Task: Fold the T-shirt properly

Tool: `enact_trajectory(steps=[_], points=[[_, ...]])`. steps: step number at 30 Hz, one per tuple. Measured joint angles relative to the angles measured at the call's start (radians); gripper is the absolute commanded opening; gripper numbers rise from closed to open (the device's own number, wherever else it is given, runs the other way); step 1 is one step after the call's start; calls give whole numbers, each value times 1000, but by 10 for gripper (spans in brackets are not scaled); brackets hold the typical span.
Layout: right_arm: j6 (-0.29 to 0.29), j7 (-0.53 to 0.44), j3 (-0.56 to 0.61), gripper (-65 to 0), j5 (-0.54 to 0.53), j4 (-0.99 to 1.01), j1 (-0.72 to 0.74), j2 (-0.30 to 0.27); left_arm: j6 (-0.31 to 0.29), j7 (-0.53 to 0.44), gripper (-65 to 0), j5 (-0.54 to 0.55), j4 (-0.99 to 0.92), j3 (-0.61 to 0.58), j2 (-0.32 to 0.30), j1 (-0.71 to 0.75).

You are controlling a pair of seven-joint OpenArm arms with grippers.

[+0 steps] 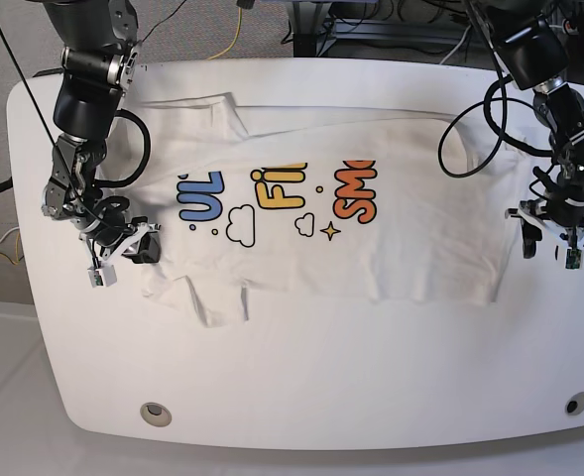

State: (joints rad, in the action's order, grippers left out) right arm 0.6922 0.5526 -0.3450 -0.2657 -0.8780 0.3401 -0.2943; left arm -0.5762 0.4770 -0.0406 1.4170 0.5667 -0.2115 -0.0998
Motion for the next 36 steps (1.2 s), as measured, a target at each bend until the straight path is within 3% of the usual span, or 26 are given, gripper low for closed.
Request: enact_trajectory(steps=[12,20,26,36], points=[[1,17,3,-545,0,0,3,-2,1,0,-313,-3,-124,2,0,-70],[1,17,4,-545,0,0,3,-3,-1,-129,-310,11,-213,0,-1,-117],[1,17,4,-545,0,0,3,-3,-104,-127,-253,-2,-296,4,0,-146],[1,17,4,-545,0,0,2,-5,-105,-161,-249,4,-396,5,-2,-217]])
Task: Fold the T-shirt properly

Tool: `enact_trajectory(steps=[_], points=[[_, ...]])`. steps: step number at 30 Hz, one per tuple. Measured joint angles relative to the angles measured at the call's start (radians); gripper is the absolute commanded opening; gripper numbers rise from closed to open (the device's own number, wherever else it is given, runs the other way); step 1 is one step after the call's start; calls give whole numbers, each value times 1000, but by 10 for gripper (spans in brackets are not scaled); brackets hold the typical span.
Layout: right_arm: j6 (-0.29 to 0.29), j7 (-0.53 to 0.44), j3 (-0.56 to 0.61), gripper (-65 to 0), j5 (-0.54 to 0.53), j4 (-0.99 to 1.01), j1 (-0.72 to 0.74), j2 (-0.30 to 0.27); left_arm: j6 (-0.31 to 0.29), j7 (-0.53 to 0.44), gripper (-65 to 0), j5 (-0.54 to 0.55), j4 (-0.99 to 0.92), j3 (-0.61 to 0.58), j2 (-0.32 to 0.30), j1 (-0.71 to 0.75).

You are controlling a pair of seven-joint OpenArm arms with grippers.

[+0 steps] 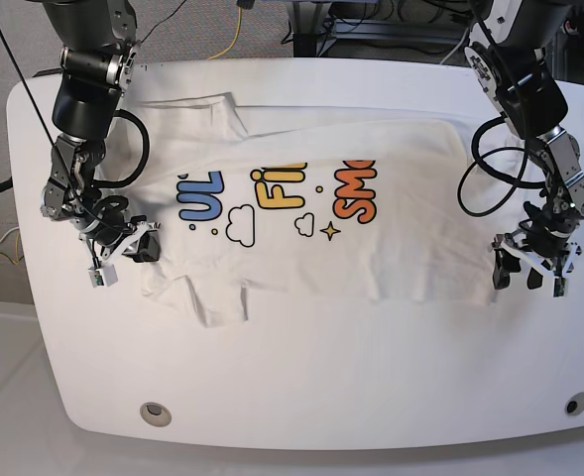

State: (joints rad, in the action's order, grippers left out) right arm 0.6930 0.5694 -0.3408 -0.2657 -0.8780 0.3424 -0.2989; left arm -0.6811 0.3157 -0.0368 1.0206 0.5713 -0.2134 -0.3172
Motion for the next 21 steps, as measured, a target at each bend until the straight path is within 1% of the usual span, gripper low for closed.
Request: enact_trajectory(steps=[7,16,21], points=[[0,0,0,-545,0,0,0,0,3,-21,-248,-8,-64,-2,0,-35],[7,11,2,-545,0,0,3,-11,3,-124,-248,-8,-187,-5,-10,-103],[7,11,2,-545,1,0,3,-16,8,-137,-248,-9,-250,-3,-26,-124]])
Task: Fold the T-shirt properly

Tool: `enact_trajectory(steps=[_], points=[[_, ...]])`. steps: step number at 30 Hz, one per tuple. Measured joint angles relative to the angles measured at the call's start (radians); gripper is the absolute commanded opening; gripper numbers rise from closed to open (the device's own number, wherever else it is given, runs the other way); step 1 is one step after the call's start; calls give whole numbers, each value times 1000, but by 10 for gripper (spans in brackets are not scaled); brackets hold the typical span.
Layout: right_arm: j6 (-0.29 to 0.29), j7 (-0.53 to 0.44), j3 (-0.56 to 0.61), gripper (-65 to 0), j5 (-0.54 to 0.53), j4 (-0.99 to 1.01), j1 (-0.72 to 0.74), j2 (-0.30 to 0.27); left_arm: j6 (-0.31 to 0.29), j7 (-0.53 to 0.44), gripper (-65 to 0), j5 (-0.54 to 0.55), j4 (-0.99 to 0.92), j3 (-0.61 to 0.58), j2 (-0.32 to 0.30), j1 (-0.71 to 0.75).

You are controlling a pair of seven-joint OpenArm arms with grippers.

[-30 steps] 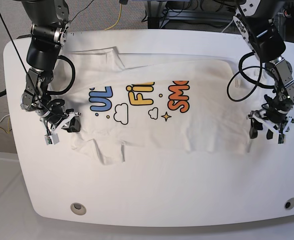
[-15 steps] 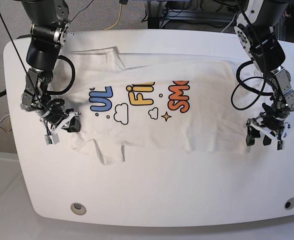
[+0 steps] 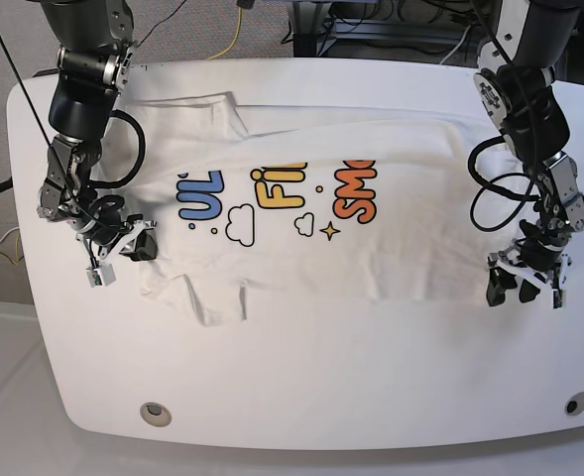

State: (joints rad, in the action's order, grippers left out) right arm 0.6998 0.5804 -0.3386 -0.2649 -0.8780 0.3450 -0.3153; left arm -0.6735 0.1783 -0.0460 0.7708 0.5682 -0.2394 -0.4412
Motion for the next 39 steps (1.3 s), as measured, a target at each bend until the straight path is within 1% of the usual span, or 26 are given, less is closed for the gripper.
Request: enact_trajectory(steps=[3,6,10,13,20,39], points=[[0,3,0,-544,3,0,0,0,3,-2,-248,1,-40,0,-4,-15],[0,3,0,-544,3,0,0,0,3,-41,-248,0,-68,0,-2,-23],[0,3,0,-544,3,0,0,-1,29,-99,-248,2,-104,-1,1,-25],[0,3,0,-544,3,0,0,-2,46,-118,-248,1,-147,-1,-2,-27],[0,3,0,-544,3,0,0,-3,45,-163,-248,4,-225,-1,1,-19],[0,3,0,-544,3,0,0,-3,48,-166,-248,5,-227,-2,4,-19]])
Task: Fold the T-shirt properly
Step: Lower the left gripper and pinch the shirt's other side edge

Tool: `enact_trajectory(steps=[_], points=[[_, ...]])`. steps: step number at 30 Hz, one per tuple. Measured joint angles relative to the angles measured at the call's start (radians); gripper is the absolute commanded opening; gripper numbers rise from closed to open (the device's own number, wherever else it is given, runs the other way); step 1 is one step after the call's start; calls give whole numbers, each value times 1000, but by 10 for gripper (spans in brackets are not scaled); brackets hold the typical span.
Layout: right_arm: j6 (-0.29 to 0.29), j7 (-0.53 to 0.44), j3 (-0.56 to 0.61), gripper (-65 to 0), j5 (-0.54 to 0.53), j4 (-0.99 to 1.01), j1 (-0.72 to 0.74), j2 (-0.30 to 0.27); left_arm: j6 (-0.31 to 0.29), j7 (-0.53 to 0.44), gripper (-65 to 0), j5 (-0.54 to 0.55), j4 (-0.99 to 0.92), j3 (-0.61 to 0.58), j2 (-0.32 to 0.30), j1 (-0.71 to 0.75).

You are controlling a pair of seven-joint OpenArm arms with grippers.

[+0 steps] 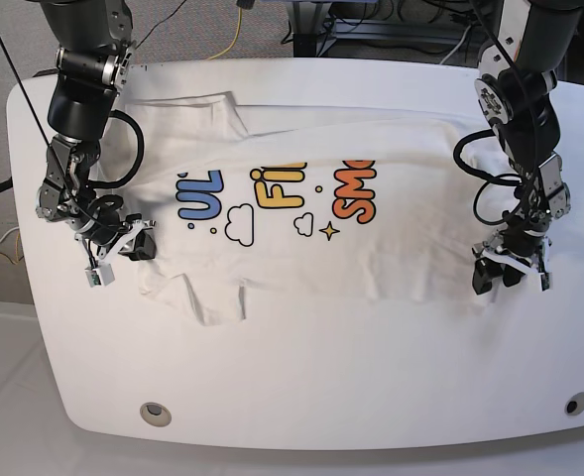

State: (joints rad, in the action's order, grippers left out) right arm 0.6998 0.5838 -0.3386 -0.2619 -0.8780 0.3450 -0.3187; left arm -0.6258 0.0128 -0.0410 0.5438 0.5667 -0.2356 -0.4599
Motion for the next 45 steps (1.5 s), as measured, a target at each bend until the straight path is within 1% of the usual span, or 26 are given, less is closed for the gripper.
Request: enact_trajectory(steps=[8,14,16,17,19,20,22,24,27,40,42,45], points=[[0,0,0,-544,0,0,0,0,-3,-7,-248,5,0,1,30,-3],[0,0,0,-544,0,0,0,0,-3,-11,-257,5,1,1,40,-3],[0,0,0,-544,0,0,0,0,-3,-11,-309,5,1,1,41,-3],[0,0,0,-544,0,0,0,0,-3,-10,-375,5,1,1,41,-3],[0,0,0,-544,0,0,0,0,-3,-6,-480,5,1,1,42,-3],[0,0,0,-544,0,0,0,0,-3,-4,-554,3,1,1,43,-2],[0,0,0,-544,0,0,0,0,-1,3,-649,-3,1,1,44,-1],[0,0,0,-544,0,0,0,0,1,8,-646,-4,1,1,44,1],[0,0,0,-544,0,0,0,0,4,8,-621,-3,1,1,42,2],[0,-1,0,-545,0,0,0,5,4,32,-623,-3,1,3,21,1],[0,-1,0,-545,0,0,0,6,-2,50,-623,1,5,3,21,0],[0,-1,0,-545,0,0,0,6,-5,113,-623,-1,38,3,14,1]])
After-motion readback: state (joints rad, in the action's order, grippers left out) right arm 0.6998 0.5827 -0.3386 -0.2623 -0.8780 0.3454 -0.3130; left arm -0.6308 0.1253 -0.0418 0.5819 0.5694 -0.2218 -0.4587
